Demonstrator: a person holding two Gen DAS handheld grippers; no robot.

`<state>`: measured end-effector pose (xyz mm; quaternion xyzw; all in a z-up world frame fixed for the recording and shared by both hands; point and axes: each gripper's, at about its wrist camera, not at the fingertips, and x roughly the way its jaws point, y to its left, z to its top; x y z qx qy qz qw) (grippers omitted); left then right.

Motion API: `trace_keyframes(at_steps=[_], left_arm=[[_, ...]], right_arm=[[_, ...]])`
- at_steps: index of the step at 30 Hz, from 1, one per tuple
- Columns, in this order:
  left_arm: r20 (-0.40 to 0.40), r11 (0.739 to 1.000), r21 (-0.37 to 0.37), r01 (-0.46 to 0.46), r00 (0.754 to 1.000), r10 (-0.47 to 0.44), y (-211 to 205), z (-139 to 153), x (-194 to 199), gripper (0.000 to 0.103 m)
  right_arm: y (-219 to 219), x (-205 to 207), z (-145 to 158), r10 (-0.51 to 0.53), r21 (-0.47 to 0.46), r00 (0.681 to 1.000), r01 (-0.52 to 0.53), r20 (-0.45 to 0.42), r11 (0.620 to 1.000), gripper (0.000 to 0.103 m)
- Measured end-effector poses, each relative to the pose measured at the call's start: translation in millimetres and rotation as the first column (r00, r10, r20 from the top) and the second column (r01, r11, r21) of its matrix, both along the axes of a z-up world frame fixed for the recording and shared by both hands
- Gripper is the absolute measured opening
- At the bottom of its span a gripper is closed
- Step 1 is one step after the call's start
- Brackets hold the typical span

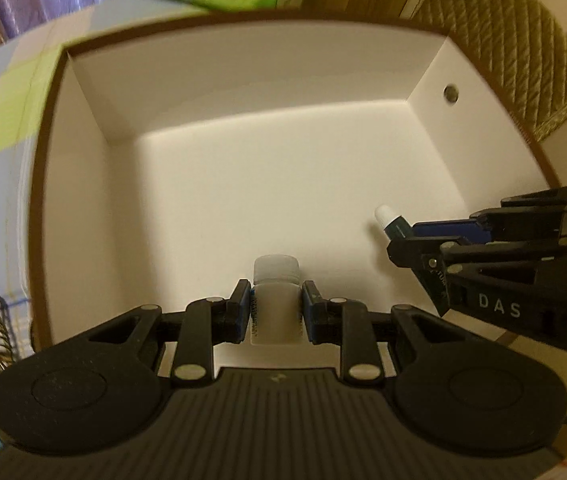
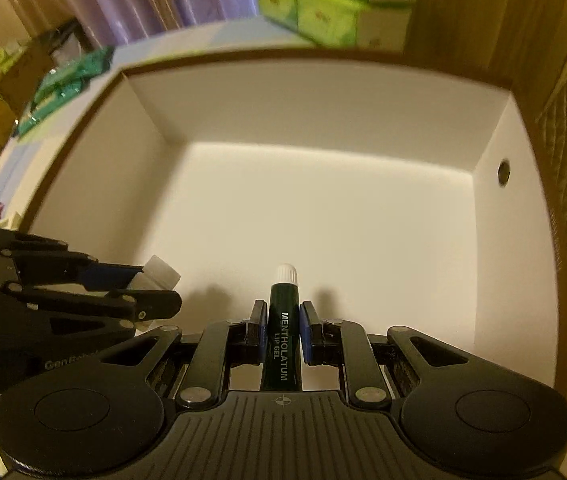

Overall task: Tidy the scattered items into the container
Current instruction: 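Carry the pill bottle and lip gel tube with both tools over the box, then open both tools to drop the bottle and tube into the box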

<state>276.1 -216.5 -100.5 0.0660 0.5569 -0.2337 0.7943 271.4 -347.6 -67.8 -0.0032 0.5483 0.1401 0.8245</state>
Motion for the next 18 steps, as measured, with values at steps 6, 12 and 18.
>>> trace_keyframes(at_steps=[6,12,18], left_arm=[[-0.061,0.998,0.055,-0.001,0.998,0.005,-3,-17,4,0.022],[-0.082,0.994,0.107,0.017,0.997,-0.009,-3,-18,6,0.041],[-0.064,0.990,0.141,0.028,0.998,-0.019,-1,-14,7,0.073]], right_arm=[[-6,10,-14,-0.012,-0.023,0.993,0.010,-0.118,1.000,0.013],[-8,13,-16,-0.036,-0.081,0.985,0.023,-0.168,0.996,0.065],[-18,5,-7,-0.029,-0.096,0.989,0.016,-0.144,0.995,0.074]])
